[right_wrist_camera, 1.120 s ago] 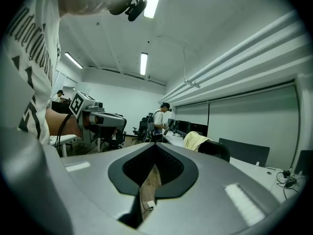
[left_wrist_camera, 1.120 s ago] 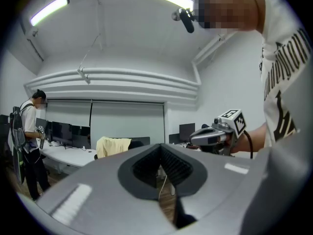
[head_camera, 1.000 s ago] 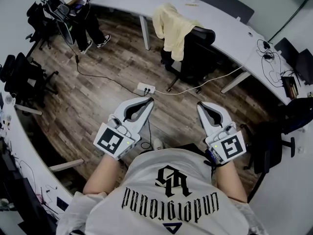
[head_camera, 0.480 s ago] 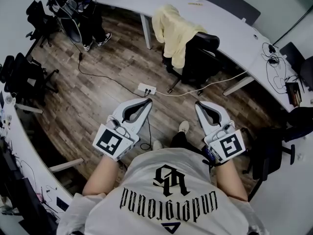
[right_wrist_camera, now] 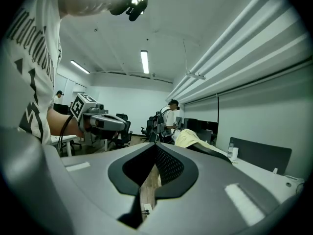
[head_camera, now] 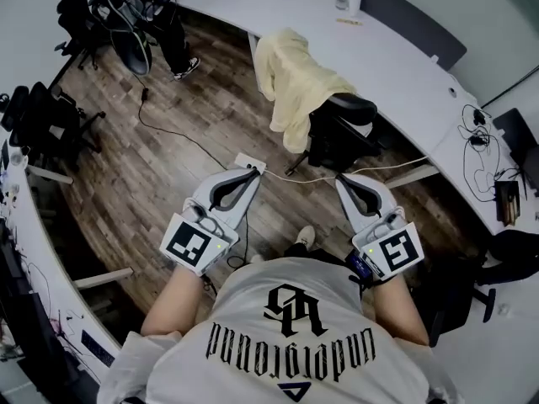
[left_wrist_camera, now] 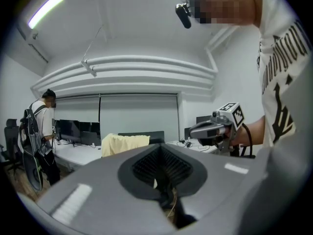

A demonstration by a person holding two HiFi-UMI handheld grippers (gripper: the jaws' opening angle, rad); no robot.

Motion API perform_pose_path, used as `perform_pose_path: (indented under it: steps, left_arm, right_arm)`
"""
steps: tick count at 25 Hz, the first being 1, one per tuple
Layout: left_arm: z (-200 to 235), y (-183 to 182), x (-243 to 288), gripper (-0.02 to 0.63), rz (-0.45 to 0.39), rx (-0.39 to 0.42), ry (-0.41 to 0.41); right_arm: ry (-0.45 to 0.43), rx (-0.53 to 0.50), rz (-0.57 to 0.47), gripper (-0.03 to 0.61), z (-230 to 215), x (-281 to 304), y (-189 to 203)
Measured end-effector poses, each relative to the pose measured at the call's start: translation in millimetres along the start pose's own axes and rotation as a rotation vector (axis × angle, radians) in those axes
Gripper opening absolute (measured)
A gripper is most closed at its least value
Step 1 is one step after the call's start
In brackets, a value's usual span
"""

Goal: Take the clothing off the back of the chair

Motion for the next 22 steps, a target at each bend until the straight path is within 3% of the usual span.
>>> perform_pose_path:
  steps: [9,13,20,22]
  left_arm:
    - [15.3,-13.4,66.2,0.052,0.012,0.043,-0.088]
    - [23.9,-11.8,80.6,0.054,0.029,0.046,-0.091]
    - [59.6,-16.8,95.9,0.096,0.058,0.043,-0.123]
    - [74.3,-16.7,104.1,0.114,0.060,0.046,-0.110]
  right_arm:
    - [-0.096,-0.061,-0.011,0.006,-81.6,11.9,-7.9]
    - [-0.115,-0.084,-0.008,0.008,-106.5,19.9,-15.6]
    - [-0.132,-0.108,-0.013,0.011,-128.3,49.7,-27.8]
    - [-0.136,-0.105,0.004,0.041,-130.1,60.8,-30.3]
Point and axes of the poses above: the fingertips, and each gripper's own axes: x forward along the fingers, z to its left, y out of its underside, the point moved 9 cm from there along -x, backward along the fingers, and after that the axes turned 4 degrees about z, right-handed, at the moved point
